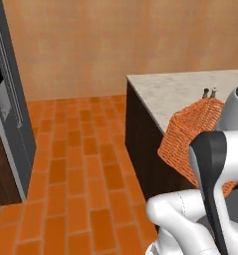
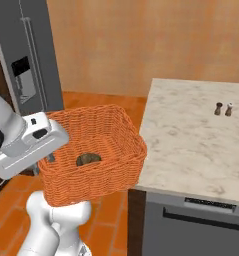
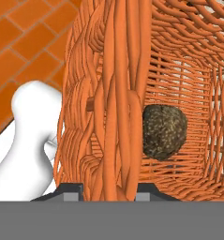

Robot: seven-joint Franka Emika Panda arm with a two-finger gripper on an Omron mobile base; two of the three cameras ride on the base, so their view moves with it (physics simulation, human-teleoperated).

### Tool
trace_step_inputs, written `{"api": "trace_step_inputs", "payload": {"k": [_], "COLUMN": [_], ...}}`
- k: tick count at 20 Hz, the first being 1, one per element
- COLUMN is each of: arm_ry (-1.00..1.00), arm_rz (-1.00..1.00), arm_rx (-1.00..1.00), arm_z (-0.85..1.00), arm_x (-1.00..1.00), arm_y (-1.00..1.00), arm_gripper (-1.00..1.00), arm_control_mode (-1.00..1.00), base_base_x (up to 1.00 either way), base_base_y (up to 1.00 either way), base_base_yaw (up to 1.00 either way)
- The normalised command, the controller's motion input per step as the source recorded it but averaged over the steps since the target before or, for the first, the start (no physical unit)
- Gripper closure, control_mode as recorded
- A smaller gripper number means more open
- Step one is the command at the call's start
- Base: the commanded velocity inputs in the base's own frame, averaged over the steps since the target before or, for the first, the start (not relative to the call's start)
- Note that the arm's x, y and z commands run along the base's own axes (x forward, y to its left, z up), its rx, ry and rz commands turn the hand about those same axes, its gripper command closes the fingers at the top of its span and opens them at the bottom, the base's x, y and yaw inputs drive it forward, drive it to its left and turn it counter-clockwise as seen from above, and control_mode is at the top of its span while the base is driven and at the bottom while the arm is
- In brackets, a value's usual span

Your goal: Open the cabinet, pick up the bread from the cabinet and place it in the basket. Then move the basket to the dining counter.

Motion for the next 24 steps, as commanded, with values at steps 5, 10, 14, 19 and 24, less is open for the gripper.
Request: {"api": "trace_step_inputs", "payload": {"k": [5, 10, 14, 19, 24], "arm_ry": [0.00, 0.00, 0.00, 0.05, 0.05], "arm_rz": [0.00, 0.00, 0.00, -0.12, -0.09], "arm_rx": [0.00, 0.00, 0.00, 0.05, 0.06], "arm_z": [0.00, 0.00, 0.00, -0.33, -0.47], "arm_x": [0.00, 0.00, 0.00, 0.92, 1.00], "arm_y": [0.00, 0.00, 0.00, -0.45, -0.15], "arm_gripper": [1.00, 1.00, 1.00, 1.00, 1.00], "arm_control_mode": [1.00, 1.00, 1.00, -1.00, -1.00], "base_base_x": [0.75, 0.07, -0.04, 0.00, 0.00], "base_base_y": [-0.65, -0.63, -0.32, 0.00, 0.00], "base_base_yaw": [0.17, 0.14, -0.10, 0.00, 0.00]}}
